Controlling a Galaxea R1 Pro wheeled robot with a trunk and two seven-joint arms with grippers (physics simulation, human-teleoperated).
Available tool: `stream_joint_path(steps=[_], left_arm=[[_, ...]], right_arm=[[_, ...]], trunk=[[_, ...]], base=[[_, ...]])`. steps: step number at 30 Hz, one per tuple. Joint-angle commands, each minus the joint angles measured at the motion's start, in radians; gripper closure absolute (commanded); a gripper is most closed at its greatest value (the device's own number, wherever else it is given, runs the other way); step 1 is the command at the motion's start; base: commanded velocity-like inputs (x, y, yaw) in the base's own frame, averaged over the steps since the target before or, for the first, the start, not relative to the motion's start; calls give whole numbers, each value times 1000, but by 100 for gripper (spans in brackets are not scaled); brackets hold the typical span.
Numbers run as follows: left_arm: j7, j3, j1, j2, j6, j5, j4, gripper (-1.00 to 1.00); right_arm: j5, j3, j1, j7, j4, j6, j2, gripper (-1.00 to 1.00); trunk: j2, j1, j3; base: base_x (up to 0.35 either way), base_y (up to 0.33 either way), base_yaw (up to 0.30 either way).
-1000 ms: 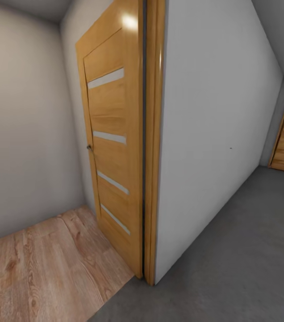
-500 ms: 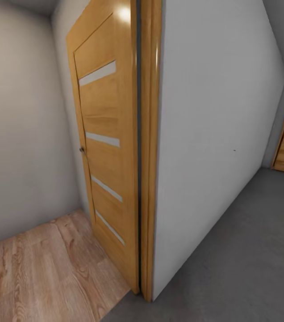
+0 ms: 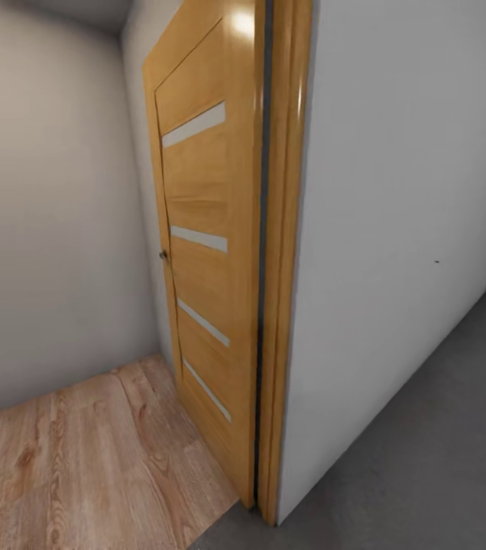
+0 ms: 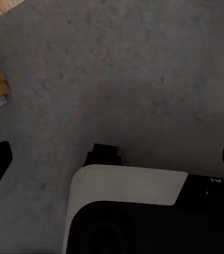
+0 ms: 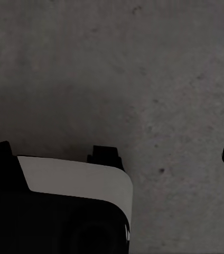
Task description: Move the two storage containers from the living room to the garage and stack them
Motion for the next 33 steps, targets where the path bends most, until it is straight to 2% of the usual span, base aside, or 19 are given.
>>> stream_joint_path(steps=[1,11,33], left_arm=[[2,-8,-1,0,-1,9,0,-100],[3,-8,-1,0,-1,9,0,-100],[3,-8,-1,0,-1,9,0,-100]], right_arm=[[-9,8,-1,-1,3,-5,1,-100],[-10,8,-1,-1,3,-4,0,-100],[-10,8,-1,-1,3,2,5,-100]], trunk=[[-1,0,-1],[-1,0,-1],[-1,0,-1]], base=[[1,0,270],[0,0,249],[0,0,11]])
